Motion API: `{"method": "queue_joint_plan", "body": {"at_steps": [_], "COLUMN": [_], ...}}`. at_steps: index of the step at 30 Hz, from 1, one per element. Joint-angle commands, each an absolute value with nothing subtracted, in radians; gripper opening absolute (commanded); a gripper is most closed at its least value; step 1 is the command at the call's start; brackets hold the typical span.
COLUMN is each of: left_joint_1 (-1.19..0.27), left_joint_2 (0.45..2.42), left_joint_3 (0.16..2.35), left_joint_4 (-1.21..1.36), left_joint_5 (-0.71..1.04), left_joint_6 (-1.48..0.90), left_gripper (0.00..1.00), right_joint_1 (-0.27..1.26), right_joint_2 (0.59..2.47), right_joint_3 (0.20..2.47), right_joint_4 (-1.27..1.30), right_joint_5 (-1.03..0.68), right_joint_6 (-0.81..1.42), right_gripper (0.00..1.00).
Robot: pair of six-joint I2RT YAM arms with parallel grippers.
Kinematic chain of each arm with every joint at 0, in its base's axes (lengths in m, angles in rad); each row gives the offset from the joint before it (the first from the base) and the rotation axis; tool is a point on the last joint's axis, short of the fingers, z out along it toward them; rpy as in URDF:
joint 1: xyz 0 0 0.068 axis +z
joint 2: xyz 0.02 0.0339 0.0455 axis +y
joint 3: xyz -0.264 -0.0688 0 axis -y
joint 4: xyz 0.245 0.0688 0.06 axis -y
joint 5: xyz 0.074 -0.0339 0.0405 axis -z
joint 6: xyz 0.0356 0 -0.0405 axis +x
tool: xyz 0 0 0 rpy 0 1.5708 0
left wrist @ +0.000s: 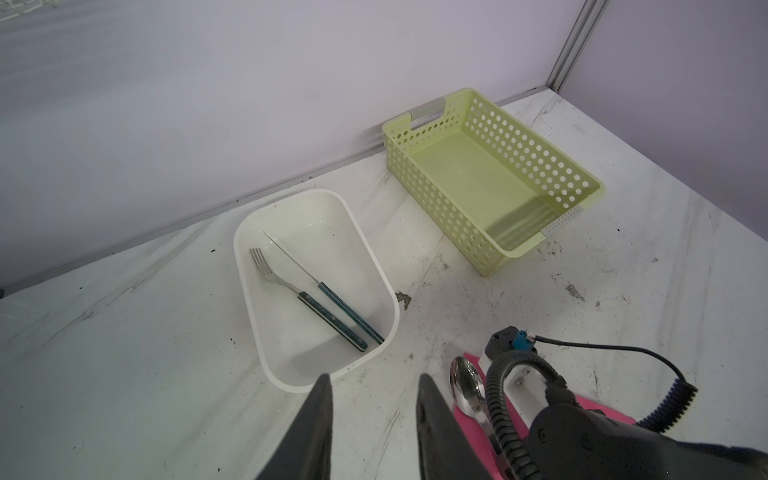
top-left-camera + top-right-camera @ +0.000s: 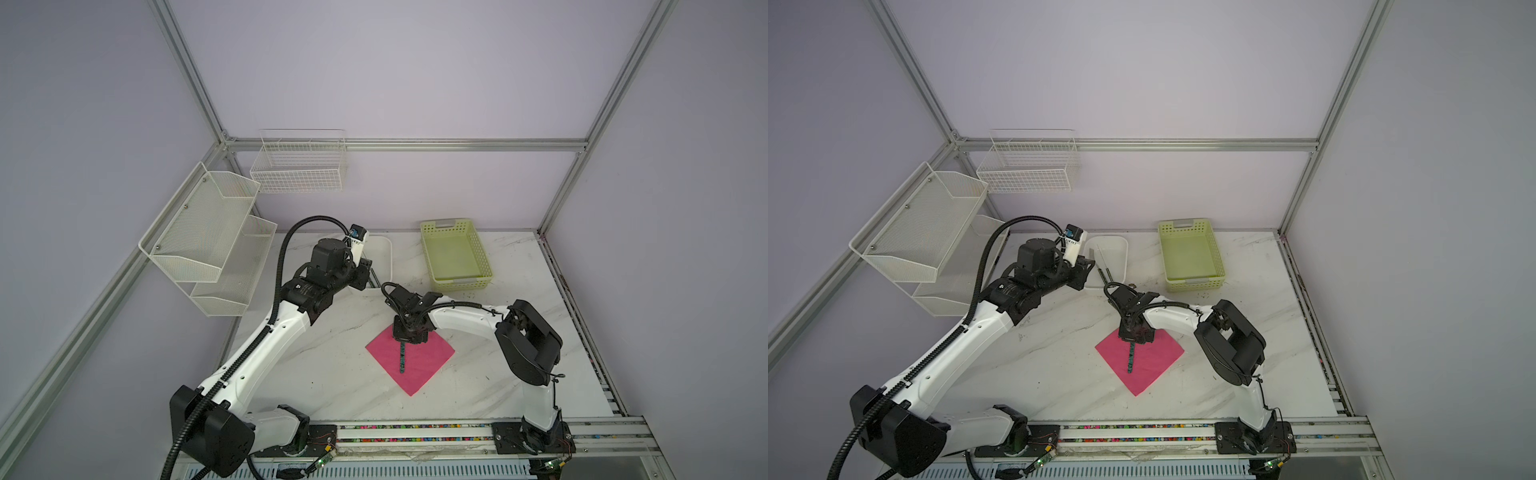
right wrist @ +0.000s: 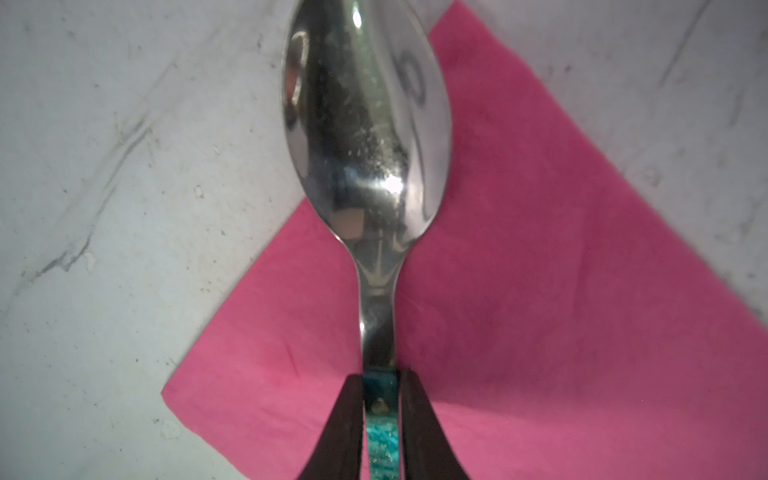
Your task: Place the utensils on the paper napkin and roll it up
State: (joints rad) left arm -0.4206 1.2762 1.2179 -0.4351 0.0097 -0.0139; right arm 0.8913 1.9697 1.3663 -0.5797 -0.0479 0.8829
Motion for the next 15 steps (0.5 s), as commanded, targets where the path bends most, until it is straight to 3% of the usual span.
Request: {"method": "queue_joint_plan", "body": {"at_steps": [1, 15], "left_joint_1": [-0.425, -0.426], "left_joint_2": [1.245, 1.243], "left_joint_3": [1.187, 1.189], "left_joint_4": [-0.413, -0.414], "left_joint_5": [0.002, 0.0], "left_joint_6": [0.007, 0.008], "left_gripper": [0.34, 0.34], "right_joint_1": [0.885, 0.878], "right_joint_2": [1.962, 1.962], "right_joint_3": [1.377, 1.393], "right_joint_4": [-0.593, -0.595], "right_joint_5": [-0.024, -0.008], "right_joint_6": [0.9, 0.895], "right_gripper": [0.19, 0.14]}}
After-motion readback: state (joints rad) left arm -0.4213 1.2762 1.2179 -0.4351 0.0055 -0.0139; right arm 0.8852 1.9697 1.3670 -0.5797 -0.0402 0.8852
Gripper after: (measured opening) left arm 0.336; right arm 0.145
